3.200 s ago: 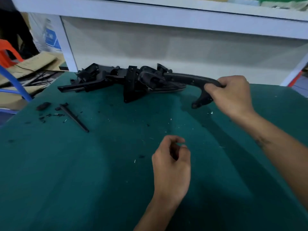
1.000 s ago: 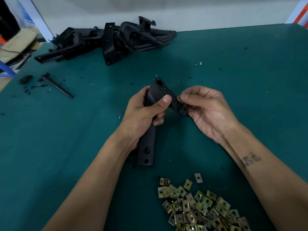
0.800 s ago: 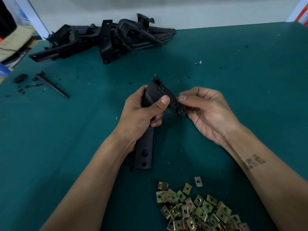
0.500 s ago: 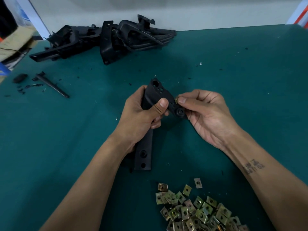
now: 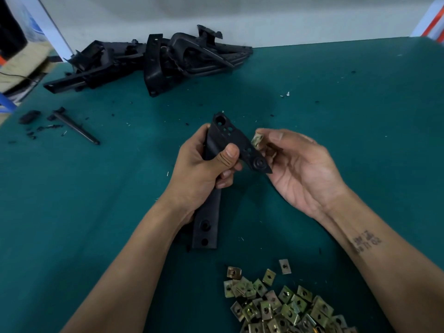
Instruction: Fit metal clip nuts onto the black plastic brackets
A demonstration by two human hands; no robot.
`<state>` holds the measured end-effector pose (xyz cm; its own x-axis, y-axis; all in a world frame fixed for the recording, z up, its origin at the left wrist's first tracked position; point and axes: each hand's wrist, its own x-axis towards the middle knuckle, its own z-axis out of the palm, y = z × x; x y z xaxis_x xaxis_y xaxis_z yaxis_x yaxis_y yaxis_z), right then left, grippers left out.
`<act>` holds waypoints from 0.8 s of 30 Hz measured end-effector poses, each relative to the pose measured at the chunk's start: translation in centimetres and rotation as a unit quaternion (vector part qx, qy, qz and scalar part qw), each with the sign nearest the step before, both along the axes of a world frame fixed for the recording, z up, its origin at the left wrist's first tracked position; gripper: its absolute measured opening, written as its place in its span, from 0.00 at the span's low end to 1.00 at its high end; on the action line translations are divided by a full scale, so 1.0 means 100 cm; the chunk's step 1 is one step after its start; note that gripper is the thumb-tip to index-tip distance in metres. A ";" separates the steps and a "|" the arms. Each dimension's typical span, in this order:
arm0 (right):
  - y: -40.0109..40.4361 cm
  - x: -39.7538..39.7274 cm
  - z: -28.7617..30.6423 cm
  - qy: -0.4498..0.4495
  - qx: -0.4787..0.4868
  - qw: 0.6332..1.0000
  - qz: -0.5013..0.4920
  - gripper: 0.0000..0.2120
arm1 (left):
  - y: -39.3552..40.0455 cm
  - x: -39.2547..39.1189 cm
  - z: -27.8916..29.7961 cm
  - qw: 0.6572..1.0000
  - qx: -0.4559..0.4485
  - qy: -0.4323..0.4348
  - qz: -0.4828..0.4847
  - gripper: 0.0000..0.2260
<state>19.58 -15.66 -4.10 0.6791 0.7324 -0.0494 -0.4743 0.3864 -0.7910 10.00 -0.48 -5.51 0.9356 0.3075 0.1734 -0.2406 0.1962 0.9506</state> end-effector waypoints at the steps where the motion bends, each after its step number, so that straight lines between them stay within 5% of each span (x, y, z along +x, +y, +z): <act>1: 0.000 0.000 -0.001 0.007 -0.005 1.000 -0.002 0.05 | 0.000 0.000 0.000 1.000 0.001 -0.001 -0.001 0.07; 12: 0.000 0.000 -0.006 0.006 -0.069 0.994 -0.080 0.08 | -0.003 0.000 0.002 0.998 -0.005 0.046 0.046 0.12; 24: -0.003 -0.001 -0.003 -0.007 -0.017 0.995 -0.098 0.18 | -0.001 0.000 0.000 0.999 -0.002 0.046 0.008 0.14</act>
